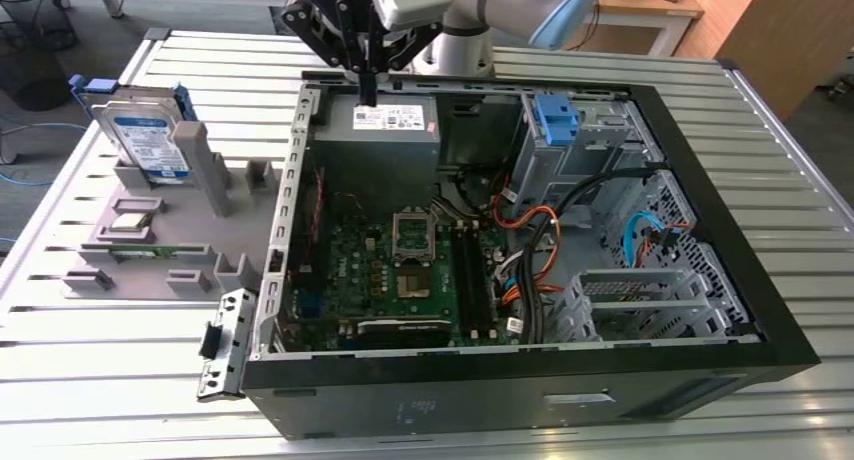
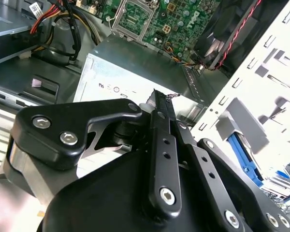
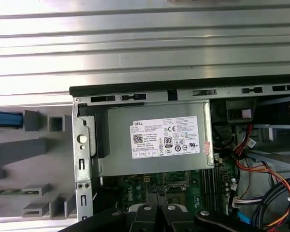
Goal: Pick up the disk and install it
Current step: 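Reach for the disk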
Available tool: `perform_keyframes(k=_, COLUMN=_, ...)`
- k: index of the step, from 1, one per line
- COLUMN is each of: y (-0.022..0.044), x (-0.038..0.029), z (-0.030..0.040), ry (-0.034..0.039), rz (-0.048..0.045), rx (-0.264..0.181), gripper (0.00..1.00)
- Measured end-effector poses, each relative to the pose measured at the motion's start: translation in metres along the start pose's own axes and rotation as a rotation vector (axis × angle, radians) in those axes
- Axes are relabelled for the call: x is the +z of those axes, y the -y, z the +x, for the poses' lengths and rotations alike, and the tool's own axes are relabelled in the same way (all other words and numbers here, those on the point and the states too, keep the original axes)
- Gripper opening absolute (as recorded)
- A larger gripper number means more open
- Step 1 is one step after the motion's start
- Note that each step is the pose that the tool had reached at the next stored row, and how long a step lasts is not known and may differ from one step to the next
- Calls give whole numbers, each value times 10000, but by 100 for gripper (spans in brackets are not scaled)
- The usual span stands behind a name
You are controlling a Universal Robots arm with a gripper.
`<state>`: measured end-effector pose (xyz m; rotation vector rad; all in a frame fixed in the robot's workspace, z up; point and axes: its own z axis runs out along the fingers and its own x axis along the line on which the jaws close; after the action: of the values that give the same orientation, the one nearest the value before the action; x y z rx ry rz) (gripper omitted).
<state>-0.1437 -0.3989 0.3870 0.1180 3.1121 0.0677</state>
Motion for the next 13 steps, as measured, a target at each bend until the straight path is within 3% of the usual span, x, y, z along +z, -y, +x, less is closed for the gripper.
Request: perform_keyframes(k=13, y=3, x=8, z=40, ry=-1, rz=0, rx=0, gripper=11)
